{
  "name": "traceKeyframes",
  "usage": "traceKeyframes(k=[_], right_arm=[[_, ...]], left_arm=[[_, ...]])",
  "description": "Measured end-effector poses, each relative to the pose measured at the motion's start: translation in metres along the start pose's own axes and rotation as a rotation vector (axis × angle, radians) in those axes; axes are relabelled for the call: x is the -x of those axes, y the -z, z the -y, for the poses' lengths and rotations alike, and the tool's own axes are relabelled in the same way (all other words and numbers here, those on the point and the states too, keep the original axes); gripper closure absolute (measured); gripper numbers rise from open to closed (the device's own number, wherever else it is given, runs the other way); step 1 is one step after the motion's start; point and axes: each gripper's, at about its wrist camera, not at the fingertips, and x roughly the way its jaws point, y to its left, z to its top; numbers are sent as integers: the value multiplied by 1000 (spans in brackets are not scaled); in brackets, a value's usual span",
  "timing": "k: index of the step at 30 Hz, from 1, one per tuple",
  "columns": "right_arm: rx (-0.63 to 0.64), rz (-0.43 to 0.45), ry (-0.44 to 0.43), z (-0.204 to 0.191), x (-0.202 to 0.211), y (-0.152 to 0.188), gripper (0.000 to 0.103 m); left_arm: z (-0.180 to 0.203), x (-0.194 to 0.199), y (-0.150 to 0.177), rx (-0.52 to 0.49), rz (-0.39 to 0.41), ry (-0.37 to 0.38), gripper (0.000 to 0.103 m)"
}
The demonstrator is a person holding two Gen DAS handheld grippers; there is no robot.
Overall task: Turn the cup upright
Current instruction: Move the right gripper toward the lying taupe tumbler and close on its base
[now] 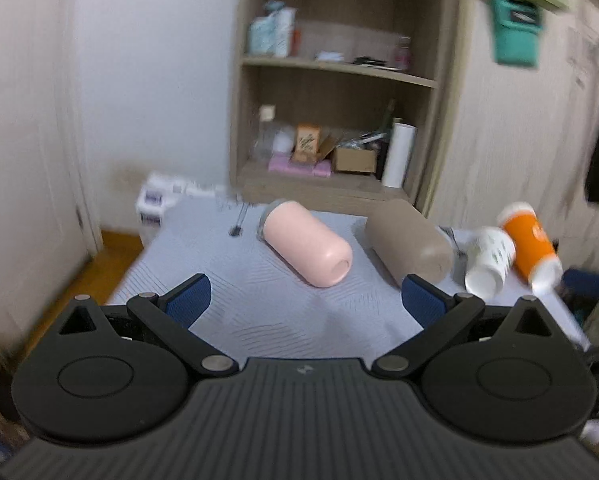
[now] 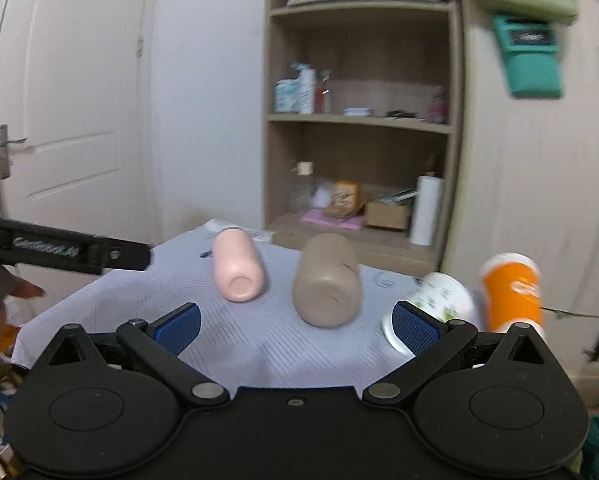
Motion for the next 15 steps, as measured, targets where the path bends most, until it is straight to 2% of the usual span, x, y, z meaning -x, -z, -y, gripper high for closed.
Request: traceKeyframes(k=[2,5,15], right_arm=[[14,-14,-20,4,-20,-8,0],[35,-64,-6,4,-53,-13,0],[108,-233,12,18,-147,-17,1]], left_arm=[[-3,-20,-2,73,-36,22,0],[-2,-49,0,143,-84,61,2],[-6,-109,-1,260,-154,136,2]])
